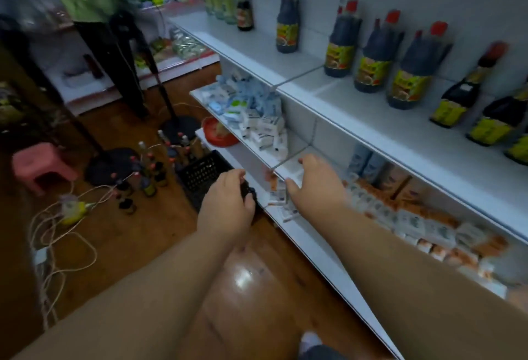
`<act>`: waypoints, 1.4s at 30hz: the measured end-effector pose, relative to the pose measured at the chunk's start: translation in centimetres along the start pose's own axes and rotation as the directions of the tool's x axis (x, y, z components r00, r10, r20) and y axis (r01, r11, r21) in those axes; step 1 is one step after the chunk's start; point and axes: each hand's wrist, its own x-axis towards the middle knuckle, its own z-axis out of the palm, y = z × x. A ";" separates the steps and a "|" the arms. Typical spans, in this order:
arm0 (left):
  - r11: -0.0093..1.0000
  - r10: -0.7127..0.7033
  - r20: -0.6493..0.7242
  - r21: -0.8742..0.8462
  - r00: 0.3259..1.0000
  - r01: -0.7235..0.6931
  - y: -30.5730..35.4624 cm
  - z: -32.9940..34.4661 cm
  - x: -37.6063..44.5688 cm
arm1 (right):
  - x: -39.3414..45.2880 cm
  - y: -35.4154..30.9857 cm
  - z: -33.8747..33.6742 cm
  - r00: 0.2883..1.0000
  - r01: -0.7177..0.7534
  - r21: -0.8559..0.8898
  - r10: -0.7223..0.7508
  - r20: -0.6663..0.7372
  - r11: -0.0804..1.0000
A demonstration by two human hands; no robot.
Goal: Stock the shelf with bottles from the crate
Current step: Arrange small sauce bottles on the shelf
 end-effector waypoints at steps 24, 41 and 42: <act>0.868 -0.493 -0.102 0.013 0.864 0.497 -39.9 -16.5 20.0 | 24.8 -40.6 29.4 0.832 0.413 0.119 -0.427 0.353 0.903; 0.677 -0.730 0.115 -0.011 0.673 0.736 -65.5 -14.6 39.1 | 44.8 -54.6 55.4 0.699 0.343 0.156 -0.362 0.617 0.926; 0.668 -0.737 0.132 -0.011 0.663 0.744 -68.0 -14.1 40.0 | 45.8 -55.6 57.7 0.685 0.335 0.164 -0.359 0.634 0.928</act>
